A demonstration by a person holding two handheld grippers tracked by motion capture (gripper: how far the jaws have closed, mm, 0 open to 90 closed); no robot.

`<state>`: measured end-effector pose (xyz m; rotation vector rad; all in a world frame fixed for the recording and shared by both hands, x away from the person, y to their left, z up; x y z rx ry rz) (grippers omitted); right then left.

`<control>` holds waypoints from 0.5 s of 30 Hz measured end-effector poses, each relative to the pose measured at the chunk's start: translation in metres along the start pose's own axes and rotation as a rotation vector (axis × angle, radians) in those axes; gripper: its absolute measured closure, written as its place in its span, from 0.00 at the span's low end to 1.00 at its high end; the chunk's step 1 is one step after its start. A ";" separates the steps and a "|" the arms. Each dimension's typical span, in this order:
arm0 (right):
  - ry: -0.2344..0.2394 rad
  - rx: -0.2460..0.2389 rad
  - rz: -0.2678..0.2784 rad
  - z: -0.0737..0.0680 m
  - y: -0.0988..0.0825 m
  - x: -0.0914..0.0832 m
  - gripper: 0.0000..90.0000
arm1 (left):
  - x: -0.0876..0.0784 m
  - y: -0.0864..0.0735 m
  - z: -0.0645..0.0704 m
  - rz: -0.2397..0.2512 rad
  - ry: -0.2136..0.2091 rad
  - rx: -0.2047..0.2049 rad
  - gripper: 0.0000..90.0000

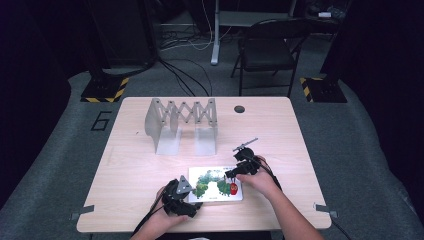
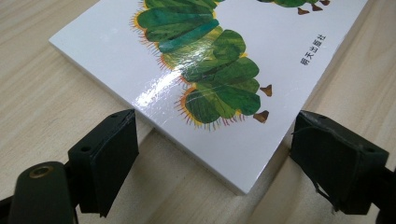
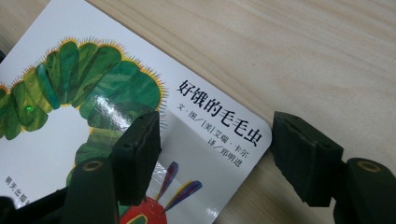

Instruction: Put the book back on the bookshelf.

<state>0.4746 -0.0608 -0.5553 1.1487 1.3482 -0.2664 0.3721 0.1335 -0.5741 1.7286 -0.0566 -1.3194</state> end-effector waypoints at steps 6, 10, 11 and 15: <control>0.006 0.006 -0.001 -0.001 0.001 0.003 0.33 | 0.000 -0.001 -0.001 0.009 -0.011 0.008 0.17; -0.006 0.008 0.002 0.000 0.001 0.003 0.36 | 0.000 -0.001 -0.001 0.013 -0.013 0.006 0.16; -0.008 0.005 0.001 -0.001 0.001 0.002 0.37 | 0.000 -0.001 -0.001 0.010 -0.009 0.006 0.16; -0.010 0.016 0.009 -0.001 -0.001 0.001 0.38 | 0.001 -0.001 0.000 0.023 -0.011 0.002 0.15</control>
Point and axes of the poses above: each handheld gripper's, and its own axes: x roughly forward along the jaws, y roughly out of its top, z roughly to its right, the point moved 7 cm from there along x, roughly forward along the jaws, and after that the axes turned 1 degree about -y, right-handed, at the moved point
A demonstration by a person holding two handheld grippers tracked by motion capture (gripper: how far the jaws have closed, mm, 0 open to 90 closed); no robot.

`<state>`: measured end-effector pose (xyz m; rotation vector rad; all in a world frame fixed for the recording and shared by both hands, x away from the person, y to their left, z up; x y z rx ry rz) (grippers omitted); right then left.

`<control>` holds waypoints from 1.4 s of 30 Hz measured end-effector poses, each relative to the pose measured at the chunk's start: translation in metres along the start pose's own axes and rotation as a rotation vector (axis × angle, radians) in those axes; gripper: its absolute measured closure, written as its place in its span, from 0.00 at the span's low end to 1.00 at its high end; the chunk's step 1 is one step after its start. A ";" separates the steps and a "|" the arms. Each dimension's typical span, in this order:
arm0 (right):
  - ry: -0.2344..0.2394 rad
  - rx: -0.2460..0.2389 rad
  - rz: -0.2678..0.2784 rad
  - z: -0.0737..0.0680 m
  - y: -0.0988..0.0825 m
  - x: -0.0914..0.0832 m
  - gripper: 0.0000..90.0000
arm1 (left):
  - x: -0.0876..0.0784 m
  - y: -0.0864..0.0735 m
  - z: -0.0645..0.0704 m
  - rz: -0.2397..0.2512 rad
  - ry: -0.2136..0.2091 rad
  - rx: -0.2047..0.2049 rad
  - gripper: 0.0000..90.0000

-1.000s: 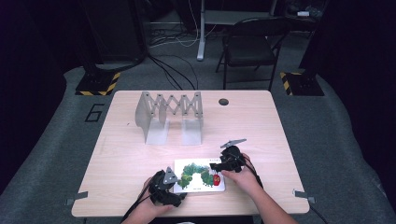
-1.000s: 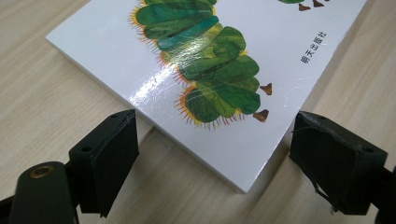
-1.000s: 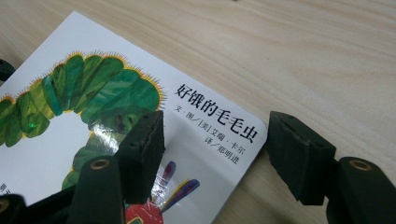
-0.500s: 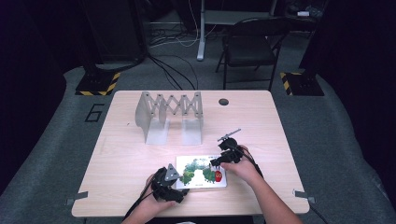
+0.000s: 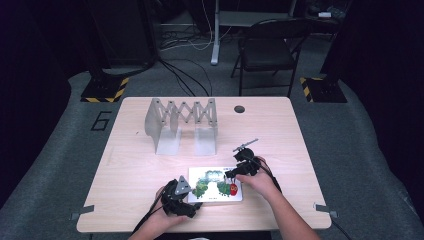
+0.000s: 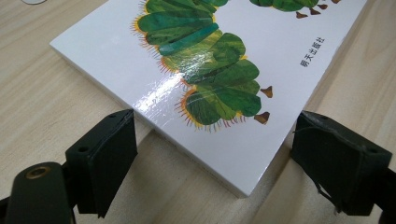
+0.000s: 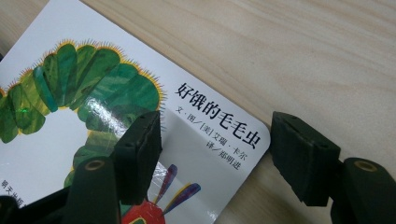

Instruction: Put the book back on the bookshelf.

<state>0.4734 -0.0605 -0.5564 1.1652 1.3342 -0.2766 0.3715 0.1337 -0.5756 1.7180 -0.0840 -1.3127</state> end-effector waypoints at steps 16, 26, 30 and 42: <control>0.009 -0.002 -0.011 -0.006 -0.005 -0.007 0.42 | 0.002 -0.002 0.003 -0.002 0.021 -0.012 0.04; -0.004 0.021 0.013 -0.011 -0.001 -0.014 0.43 | 0.003 -0.003 0.005 -0.014 0.033 -0.022 0.00; -0.014 0.005 0.019 -0.011 0.001 -0.017 0.43 | 0.003 -0.003 0.005 -0.017 0.039 -0.025 0.00; 0.006 0.024 0.043 -0.014 0.004 -0.028 0.45 | 0.004 -0.002 0.006 -0.010 0.057 -0.051 0.00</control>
Point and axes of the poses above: each handheld gripper's, and its own axes: x roughly forward along the jaws, y roughly out of its top, z roughly to its right, the point moved 7 cm from there along x, roughly forward along the jaws, and after that the axes turned 1 degree about -y, right-handed, at the moved point
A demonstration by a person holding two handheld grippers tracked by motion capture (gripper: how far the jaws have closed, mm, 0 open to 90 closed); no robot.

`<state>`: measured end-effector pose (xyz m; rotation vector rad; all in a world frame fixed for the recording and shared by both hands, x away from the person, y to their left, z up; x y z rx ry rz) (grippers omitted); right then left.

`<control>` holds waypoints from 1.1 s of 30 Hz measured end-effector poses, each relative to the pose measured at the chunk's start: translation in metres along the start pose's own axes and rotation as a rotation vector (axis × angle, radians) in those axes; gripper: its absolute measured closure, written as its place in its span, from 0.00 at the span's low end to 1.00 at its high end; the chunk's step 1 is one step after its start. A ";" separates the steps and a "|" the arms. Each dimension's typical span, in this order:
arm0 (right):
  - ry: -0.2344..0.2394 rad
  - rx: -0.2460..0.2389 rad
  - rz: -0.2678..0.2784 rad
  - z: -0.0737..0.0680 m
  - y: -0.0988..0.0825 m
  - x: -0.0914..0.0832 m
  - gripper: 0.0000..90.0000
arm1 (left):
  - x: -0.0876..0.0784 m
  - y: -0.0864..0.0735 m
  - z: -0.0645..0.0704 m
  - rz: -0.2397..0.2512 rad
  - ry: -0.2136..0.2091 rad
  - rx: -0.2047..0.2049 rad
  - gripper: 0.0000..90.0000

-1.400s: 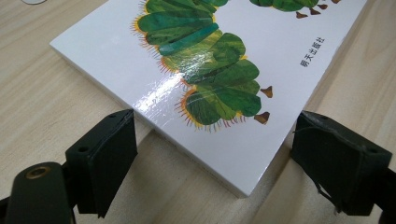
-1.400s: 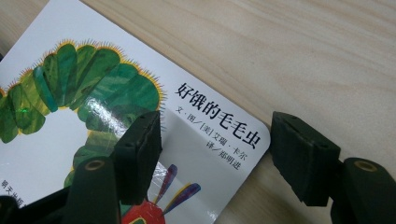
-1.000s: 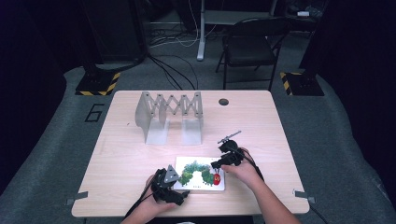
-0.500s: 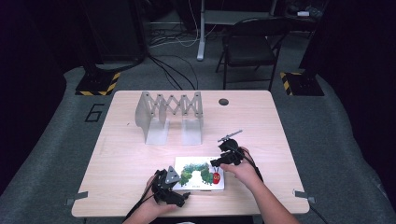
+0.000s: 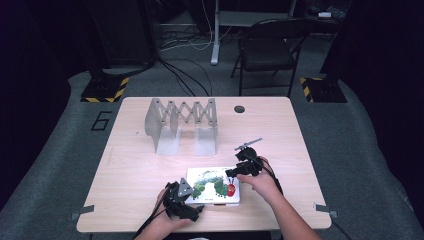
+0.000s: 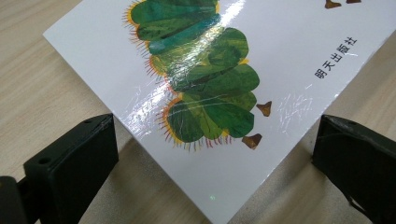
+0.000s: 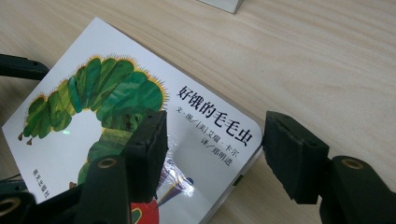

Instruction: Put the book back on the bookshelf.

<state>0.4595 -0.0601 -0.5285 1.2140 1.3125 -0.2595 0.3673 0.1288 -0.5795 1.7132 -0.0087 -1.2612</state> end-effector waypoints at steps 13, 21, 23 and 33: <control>-0.002 -0.008 0.030 -0.004 0.005 -0.009 0.45 | 0.000 0.001 0.000 -0.016 0.023 -0.008 0.00; -0.003 -0.008 0.040 -0.009 0.008 -0.015 0.45 | 0.001 0.001 -0.001 -0.020 0.029 -0.024 0.00; 0.005 -0.011 0.036 -0.011 0.008 -0.015 0.44 | 0.001 0.002 -0.001 -0.015 0.036 -0.031 0.00; -0.021 -0.009 0.015 -0.012 0.010 -0.016 0.45 | 0.001 0.003 -0.001 -0.035 0.042 -0.035 0.00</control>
Point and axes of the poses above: each handheld gripper's, and its own axes: x roughly forward along the jaws, y roughly out of its top, z roughly to its right, the point moved 7 cm from there along x, roughly forward along the jaws, and after that the axes turned 1 degree about -y, right-handed, at the moved point
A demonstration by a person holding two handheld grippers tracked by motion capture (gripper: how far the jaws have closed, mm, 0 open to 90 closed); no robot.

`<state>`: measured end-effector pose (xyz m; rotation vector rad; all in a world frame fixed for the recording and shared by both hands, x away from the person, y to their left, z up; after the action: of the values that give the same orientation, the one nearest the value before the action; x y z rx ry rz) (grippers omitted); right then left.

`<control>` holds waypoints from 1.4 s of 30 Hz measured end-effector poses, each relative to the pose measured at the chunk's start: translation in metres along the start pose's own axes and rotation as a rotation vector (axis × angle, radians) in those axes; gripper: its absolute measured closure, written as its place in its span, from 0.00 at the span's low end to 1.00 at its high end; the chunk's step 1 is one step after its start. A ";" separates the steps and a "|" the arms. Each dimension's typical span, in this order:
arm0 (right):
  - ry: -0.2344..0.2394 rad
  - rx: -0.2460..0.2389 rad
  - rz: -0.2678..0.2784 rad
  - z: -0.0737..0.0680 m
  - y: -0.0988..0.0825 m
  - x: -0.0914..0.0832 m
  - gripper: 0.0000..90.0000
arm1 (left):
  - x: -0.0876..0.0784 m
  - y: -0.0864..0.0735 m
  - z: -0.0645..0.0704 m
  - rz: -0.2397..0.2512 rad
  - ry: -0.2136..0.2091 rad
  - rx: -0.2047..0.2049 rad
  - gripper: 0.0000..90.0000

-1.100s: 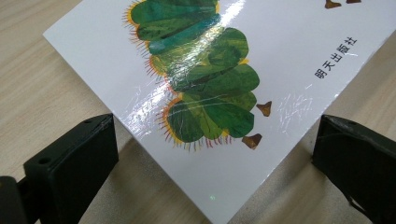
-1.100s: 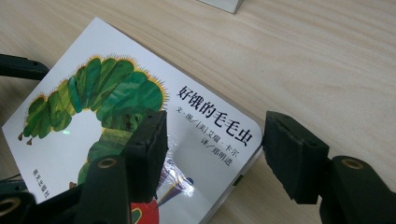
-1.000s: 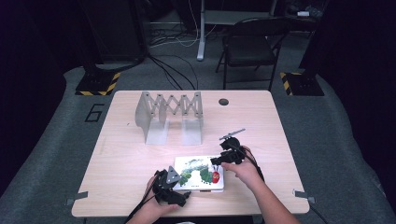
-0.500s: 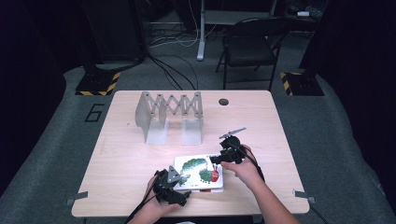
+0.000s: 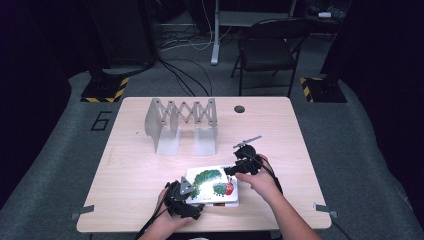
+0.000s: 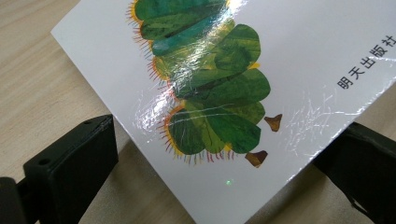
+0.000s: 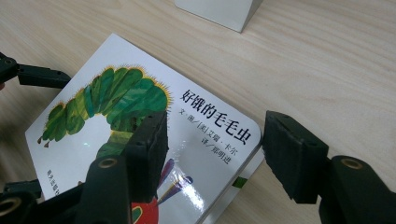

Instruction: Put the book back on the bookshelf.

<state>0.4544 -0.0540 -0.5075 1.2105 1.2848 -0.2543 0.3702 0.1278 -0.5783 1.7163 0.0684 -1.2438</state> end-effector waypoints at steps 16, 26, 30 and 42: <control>0.013 -0.006 -0.003 -0.005 0.005 -0.004 0.49 | -0.002 0.002 -0.001 0.016 0.059 0.047 0.00; 0.005 -0.024 -0.025 -0.006 0.003 -0.004 0.50 | -0.004 0.004 0.001 0.012 0.085 0.097 0.00; -0.005 -0.038 -0.024 -0.006 0.003 -0.003 0.50 | -0.004 0.005 0.003 0.018 0.116 0.117 0.00; -0.008 -0.027 -0.021 -0.007 0.004 -0.004 0.49 | -0.007 0.006 0.007 0.021 0.119 0.172 0.06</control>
<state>0.4517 -0.0485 -0.5011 1.1726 1.2909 -0.2554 0.3658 0.1227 -0.5691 1.9347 0.0137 -1.1584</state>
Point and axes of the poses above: each handheld gripper's, and its own axes: x roughly forward along the jaws, y roughly out of its top, z roughly to its right, the point moved 7 cm from there along x, roughly forward along the jaws, and after that the axes turned 1 degree about -y, right-handed, at the moved point
